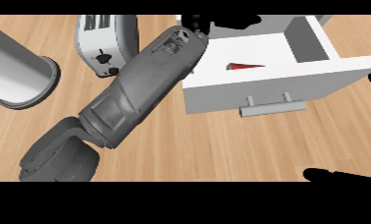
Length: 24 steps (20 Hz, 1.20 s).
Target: Pick up the can, place it into the drawer and close the drawer
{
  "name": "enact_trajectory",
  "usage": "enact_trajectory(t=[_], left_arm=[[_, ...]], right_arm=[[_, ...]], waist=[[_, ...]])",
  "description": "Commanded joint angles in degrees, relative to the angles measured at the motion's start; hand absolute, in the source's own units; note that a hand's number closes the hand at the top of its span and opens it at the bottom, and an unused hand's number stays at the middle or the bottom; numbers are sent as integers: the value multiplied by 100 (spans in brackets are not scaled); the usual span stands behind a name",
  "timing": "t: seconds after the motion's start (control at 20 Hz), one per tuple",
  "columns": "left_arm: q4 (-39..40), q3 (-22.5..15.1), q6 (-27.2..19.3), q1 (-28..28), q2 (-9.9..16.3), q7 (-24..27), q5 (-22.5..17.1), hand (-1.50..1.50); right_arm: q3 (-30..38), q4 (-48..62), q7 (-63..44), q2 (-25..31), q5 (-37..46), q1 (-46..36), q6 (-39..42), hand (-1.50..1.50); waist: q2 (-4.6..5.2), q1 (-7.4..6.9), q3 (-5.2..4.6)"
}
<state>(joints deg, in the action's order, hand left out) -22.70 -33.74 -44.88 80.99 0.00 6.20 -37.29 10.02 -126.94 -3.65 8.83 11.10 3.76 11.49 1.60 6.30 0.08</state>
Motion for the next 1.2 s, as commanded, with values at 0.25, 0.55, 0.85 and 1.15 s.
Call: enact_trajectory(t=[0.25,0.55,0.85,1.15], left_arm=[[-218,-36,-344,91,0,138,-333,-150],[-138,-36,-360,363,0,-45,-275,-150],[-306,-3,-324,338,35,-299,-100,-150],[-1003,-49,-196,8,713,-726,85,-150]], right_arm=[[-604,71,265,388,1779,-193,-181,-150],[-1165,1033,360,645,3275,-696,-503,-150],[-1755,1861,322,484,4395,-715,-960,-150],[-1865,3103,313,0,5092,-1057,-1946,-150]], waist=[[-61,-208,-1],[-84,-494,-3],[-150,-626,-6],[-194,-777,-6]])
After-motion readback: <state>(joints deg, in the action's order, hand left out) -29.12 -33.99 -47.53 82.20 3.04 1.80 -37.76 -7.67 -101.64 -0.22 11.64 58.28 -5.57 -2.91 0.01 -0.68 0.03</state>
